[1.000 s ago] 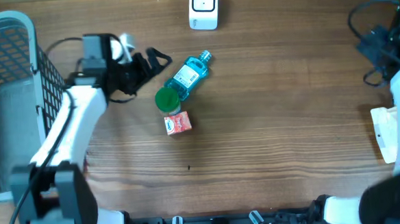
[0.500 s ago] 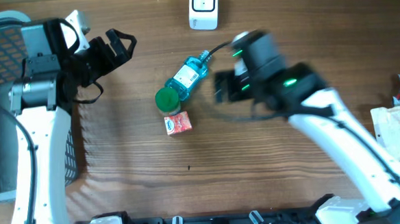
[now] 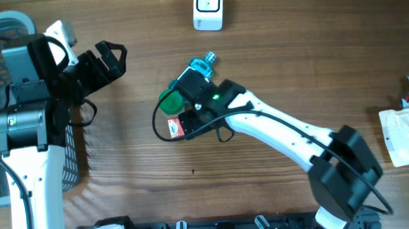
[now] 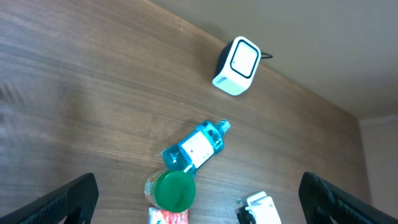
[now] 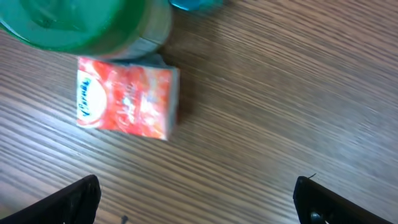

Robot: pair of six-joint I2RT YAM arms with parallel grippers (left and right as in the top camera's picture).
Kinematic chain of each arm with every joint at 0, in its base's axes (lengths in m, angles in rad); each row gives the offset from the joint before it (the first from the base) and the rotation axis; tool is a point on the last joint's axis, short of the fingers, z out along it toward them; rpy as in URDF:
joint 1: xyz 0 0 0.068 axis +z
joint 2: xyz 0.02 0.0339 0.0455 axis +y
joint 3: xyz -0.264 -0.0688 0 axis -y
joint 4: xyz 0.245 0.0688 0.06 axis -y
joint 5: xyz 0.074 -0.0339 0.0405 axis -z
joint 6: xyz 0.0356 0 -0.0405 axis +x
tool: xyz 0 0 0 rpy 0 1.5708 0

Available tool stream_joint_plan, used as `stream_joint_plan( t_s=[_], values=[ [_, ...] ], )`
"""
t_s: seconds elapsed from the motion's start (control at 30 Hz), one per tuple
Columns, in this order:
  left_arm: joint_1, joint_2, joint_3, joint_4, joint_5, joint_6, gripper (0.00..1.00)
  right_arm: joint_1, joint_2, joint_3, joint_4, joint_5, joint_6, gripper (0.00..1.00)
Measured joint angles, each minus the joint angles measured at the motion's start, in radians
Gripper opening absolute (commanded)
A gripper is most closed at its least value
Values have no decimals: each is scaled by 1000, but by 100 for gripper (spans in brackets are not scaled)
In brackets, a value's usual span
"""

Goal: Scan the item barcode
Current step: 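Lower the right gripper onto the red tissue pack and grasp it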

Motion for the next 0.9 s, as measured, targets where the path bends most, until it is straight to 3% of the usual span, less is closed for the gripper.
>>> stream_joint_plan(
  t_s=[0.37,0.9],
  values=[
    [0,0,0,-19,-29,3,100,39,129,87,85,24,56,100],
    [0,0,0,-21,-74,6,100,61,130,88,200,29,9,100]
  ],
)
